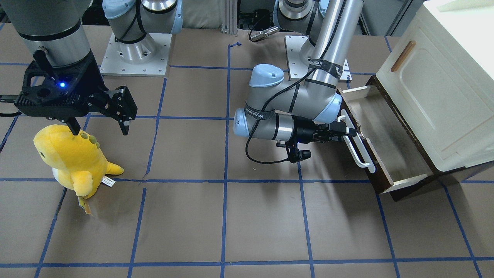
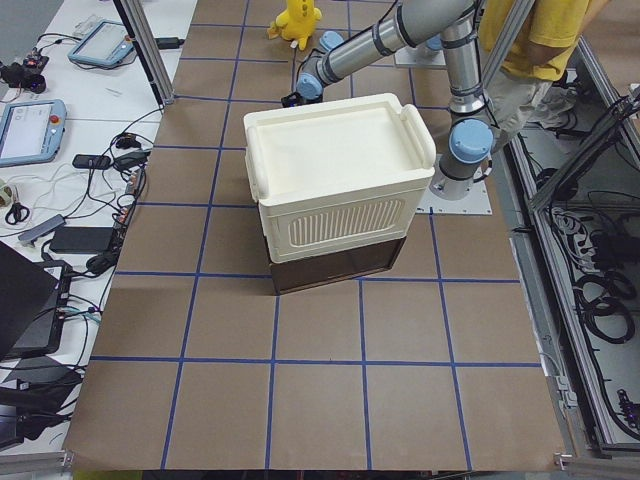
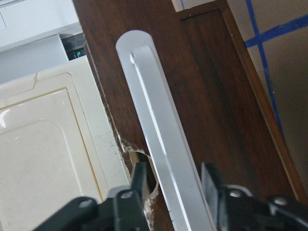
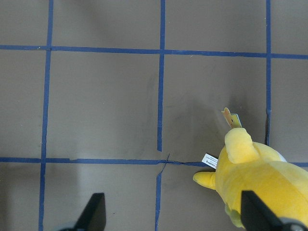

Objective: Pull drawer sideways
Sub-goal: 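Open the left gripper and lift it away from the handle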

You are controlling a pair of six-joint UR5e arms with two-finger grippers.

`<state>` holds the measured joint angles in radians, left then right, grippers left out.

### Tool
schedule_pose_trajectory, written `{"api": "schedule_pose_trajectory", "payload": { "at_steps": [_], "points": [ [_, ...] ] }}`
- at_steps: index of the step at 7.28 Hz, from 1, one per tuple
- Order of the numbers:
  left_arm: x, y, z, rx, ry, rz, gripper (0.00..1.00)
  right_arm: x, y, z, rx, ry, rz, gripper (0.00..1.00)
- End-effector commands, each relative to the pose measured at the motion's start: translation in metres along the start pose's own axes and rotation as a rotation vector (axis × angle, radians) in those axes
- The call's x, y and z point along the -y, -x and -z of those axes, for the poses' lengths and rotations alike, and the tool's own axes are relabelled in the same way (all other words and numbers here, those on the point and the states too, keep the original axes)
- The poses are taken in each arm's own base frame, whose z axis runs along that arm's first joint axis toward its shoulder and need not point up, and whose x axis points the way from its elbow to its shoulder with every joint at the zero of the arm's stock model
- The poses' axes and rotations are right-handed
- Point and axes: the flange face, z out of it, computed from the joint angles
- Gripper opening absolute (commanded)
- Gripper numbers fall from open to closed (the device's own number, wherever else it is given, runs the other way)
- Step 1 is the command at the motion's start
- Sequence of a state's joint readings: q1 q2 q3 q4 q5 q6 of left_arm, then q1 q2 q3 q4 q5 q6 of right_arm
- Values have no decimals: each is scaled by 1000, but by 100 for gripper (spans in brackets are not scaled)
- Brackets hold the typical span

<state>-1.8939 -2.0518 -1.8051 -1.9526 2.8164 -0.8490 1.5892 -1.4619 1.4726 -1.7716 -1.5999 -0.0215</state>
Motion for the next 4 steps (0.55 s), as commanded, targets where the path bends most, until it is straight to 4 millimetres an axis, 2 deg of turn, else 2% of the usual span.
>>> {"api": "schedule_pose_trajectory", "payload": {
  "at_steps": [1, 3, 4],
  "points": [
    [-6, 26, 22, -85, 30, 74, 100, 0, 0, 0, 0, 1, 0, 100],
    [-1, 92, 51, -284, 84, 108, 100, 0, 0, 0, 0, 0, 0, 100],
    [-3, 121, 57, -404, 104, 135, 100, 0, 0, 0, 0, 0, 0, 100]
  ]
}}
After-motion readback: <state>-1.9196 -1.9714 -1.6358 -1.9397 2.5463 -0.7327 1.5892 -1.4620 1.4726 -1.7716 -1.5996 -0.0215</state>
